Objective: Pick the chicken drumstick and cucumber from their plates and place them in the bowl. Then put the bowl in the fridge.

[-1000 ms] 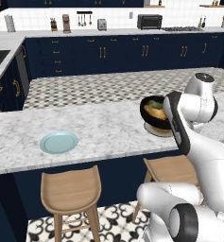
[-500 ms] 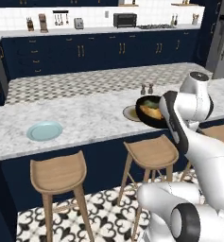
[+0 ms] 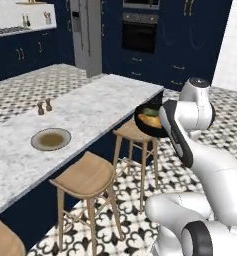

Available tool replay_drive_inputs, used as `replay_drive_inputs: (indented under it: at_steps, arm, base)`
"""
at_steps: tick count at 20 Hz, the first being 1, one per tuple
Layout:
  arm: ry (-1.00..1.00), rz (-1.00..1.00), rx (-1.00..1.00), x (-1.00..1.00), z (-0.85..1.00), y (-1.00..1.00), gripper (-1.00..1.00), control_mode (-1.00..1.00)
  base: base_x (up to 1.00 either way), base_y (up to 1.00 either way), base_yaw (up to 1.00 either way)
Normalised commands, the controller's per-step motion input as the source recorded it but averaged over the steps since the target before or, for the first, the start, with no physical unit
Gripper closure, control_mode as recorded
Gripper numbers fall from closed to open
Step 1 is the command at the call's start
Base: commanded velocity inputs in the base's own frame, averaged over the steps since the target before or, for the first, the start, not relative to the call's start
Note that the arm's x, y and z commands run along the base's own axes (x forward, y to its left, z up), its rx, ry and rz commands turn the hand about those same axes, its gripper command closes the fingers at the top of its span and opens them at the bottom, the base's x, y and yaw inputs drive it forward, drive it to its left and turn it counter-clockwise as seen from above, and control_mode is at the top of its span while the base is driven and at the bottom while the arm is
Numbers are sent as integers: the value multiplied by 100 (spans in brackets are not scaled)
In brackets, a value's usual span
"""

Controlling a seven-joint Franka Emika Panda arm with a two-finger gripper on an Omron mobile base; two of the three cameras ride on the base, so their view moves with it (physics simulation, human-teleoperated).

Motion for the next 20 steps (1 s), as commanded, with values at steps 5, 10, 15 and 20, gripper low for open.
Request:
replay_drive_inputs:
  at_steps: [5,10,15,20]
  arm:
    - [0,0,0,0,0,0,100,100]
    - [0,0,0,0,0,0,100,100]
    - [0,0,0,0,0,0,100,100]
    - [0,0,0,0,0,0,100,100]
  base:
    - [6,-14,-91]
    - [96,-49,-37]
    - [100,-2,-17]
    - [100,0,-14]
